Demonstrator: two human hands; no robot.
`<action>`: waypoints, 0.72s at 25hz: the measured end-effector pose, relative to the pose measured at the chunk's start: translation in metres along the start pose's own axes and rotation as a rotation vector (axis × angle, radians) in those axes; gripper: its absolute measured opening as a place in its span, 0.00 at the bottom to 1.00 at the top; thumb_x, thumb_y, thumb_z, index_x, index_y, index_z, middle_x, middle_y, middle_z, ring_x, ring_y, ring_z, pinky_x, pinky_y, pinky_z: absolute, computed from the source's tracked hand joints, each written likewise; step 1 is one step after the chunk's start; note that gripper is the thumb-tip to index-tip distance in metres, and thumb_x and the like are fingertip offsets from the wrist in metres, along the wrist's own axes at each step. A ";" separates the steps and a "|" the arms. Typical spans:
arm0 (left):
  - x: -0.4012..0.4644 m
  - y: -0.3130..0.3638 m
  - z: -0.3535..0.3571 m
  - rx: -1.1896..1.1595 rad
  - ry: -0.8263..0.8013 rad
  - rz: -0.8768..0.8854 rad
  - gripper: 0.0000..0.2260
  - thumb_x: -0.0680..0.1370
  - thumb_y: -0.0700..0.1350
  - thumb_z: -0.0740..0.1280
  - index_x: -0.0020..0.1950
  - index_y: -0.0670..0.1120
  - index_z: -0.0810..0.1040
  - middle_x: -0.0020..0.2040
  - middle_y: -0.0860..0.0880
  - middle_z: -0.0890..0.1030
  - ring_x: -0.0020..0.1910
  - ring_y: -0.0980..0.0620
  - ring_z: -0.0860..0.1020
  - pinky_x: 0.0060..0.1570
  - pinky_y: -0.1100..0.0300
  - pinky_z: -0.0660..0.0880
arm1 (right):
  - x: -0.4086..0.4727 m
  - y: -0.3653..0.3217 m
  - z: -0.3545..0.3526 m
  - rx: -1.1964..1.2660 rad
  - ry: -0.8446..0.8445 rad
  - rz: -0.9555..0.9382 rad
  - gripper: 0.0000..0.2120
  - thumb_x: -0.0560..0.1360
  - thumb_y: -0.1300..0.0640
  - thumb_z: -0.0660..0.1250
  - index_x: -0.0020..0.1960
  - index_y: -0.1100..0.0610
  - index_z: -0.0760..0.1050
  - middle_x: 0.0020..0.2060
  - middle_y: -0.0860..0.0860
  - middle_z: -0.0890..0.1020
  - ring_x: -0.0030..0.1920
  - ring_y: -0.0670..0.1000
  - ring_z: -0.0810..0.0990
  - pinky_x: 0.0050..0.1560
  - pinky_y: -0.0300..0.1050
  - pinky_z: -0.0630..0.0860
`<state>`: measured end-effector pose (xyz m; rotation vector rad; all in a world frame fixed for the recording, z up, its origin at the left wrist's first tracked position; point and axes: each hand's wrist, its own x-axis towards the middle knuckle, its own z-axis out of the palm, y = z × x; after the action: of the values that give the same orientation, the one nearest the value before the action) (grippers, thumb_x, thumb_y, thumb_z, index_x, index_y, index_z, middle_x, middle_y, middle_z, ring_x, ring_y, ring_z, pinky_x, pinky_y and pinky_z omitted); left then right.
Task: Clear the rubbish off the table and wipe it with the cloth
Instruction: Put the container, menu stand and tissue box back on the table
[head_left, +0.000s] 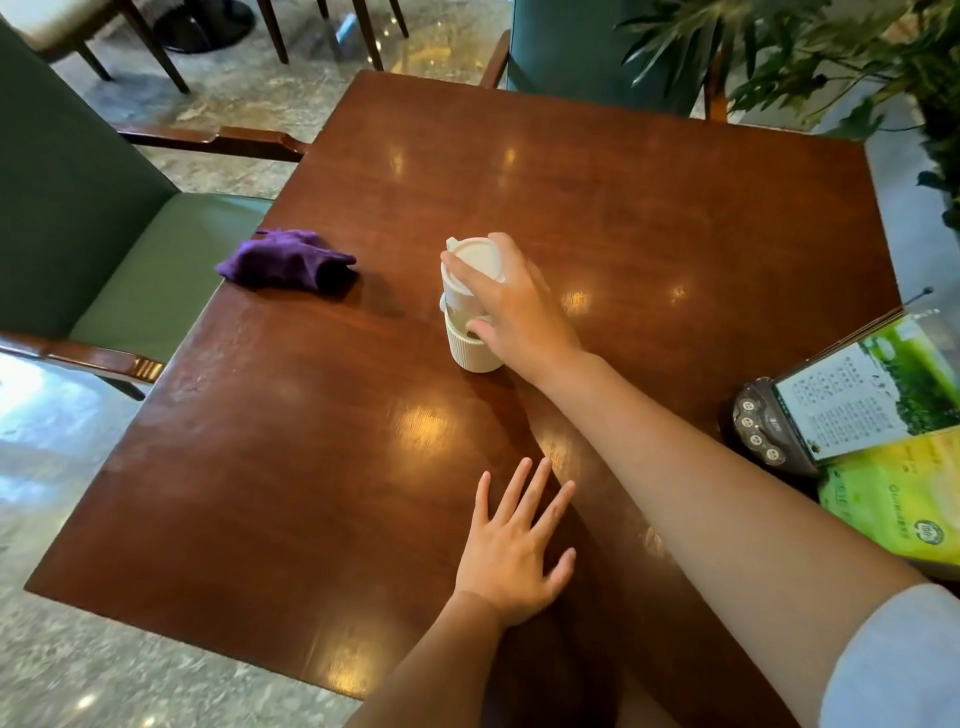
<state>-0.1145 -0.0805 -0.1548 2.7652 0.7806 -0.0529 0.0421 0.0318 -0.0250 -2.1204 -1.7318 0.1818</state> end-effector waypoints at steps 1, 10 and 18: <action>0.000 0.000 0.000 -0.004 0.003 0.002 0.29 0.77 0.62 0.51 0.76 0.57 0.49 0.78 0.49 0.52 0.76 0.47 0.47 0.70 0.38 0.41 | 0.000 0.000 0.000 0.008 0.009 -0.009 0.32 0.70 0.64 0.70 0.70 0.48 0.64 0.69 0.59 0.62 0.63 0.63 0.67 0.59 0.60 0.73; 0.000 -0.001 0.002 -0.014 0.009 0.008 0.28 0.77 0.62 0.51 0.76 0.57 0.50 0.78 0.49 0.52 0.76 0.47 0.46 0.69 0.40 0.41 | 0.012 0.000 0.007 -0.134 0.027 0.074 0.32 0.74 0.54 0.67 0.73 0.47 0.56 0.74 0.61 0.53 0.72 0.62 0.57 0.66 0.58 0.65; 0.001 -0.001 0.004 0.030 0.017 0.014 0.29 0.77 0.62 0.52 0.76 0.57 0.51 0.77 0.49 0.54 0.76 0.47 0.49 0.72 0.38 0.44 | -0.023 0.011 -0.014 -0.224 0.061 0.069 0.28 0.76 0.47 0.63 0.73 0.49 0.57 0.75 0.59 0.55 0.75 0.58 0.50 0.71 0.63 0.53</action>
<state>-0.1145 -0.0803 -0.1591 2.8029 0.7715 -0.0387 0.0518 0.0045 -0.0202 -2.3192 -1.7145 -0.0604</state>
